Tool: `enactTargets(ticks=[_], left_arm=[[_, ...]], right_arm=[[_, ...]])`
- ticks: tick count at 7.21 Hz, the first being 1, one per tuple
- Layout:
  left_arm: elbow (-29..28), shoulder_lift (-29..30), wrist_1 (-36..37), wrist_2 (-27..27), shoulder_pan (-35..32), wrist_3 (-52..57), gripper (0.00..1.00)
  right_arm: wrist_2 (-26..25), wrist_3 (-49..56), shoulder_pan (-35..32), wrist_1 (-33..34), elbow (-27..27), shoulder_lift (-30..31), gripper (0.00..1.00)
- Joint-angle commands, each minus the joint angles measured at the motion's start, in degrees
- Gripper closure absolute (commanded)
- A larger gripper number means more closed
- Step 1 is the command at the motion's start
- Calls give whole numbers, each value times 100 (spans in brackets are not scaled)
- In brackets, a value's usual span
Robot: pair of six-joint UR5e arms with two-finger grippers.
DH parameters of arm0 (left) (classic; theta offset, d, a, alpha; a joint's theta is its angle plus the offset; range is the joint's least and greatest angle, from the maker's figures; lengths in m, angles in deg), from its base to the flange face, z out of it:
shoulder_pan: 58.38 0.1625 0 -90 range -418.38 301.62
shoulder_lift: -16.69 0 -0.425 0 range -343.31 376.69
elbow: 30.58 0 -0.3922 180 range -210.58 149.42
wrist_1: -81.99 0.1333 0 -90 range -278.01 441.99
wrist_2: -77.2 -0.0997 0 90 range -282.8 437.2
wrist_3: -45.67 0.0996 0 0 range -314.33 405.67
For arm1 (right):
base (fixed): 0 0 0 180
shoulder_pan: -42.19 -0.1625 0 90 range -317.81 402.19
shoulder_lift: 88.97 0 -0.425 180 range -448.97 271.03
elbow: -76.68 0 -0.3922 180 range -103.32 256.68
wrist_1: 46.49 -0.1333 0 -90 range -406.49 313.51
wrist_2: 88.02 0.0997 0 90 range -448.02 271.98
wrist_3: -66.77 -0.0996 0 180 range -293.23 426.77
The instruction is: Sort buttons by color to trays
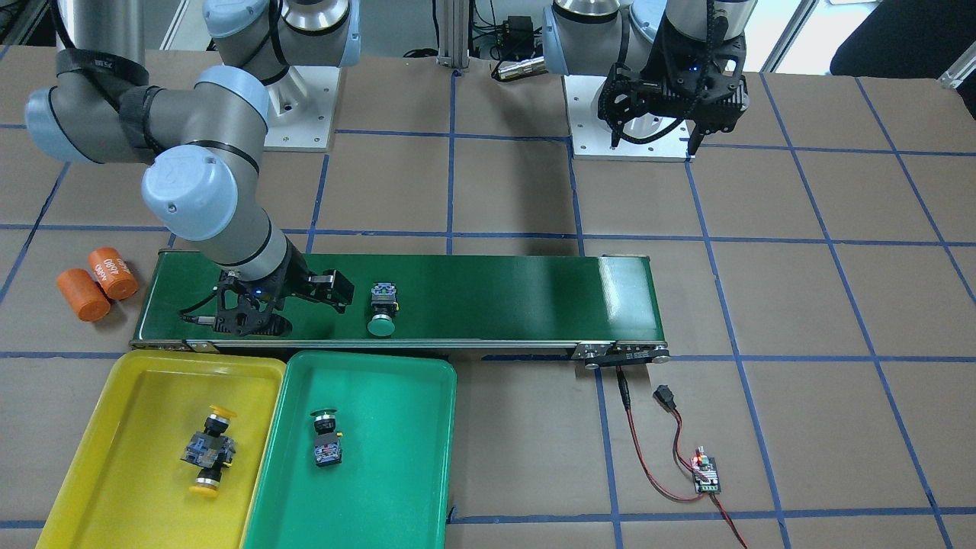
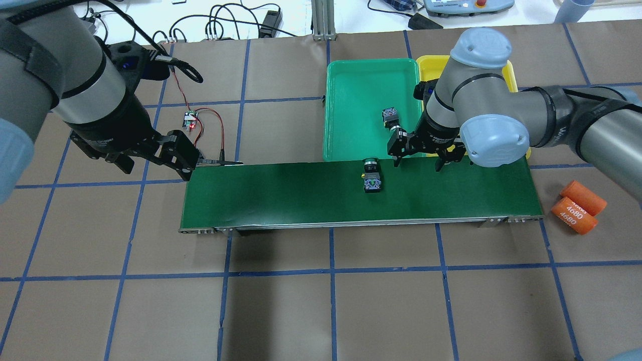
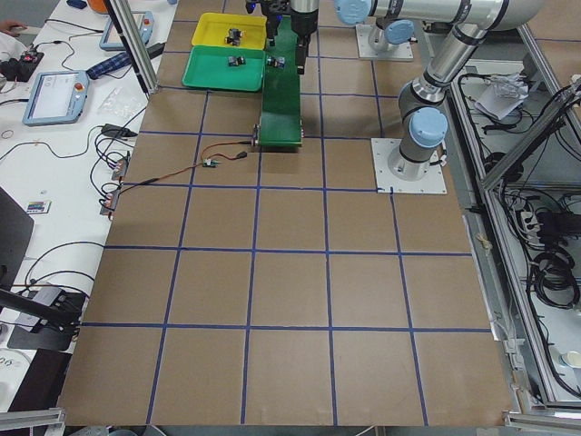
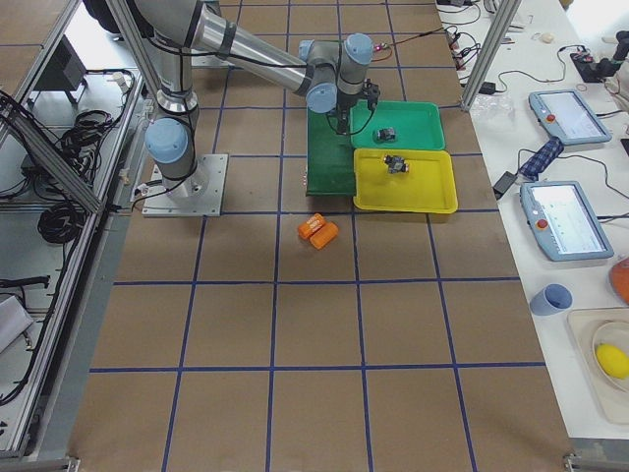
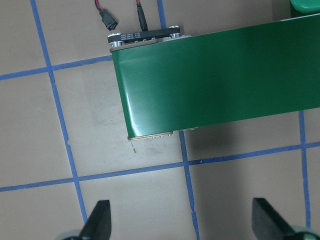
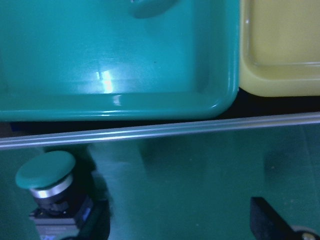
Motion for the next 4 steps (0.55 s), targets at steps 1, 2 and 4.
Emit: enactTargets(ticks=[1,2,4], left_arm=[[56,-44,1,5,-1,1,0],[82,-62,1,-12,-1,1,0],[100,-115,1,-12,-1,1,0]], right_arm=[[26,-347,-340,100,4,-33,0],[34,-374,-481,101,4,-42,0],[-9,-374,-561,101,13,-60,0]])
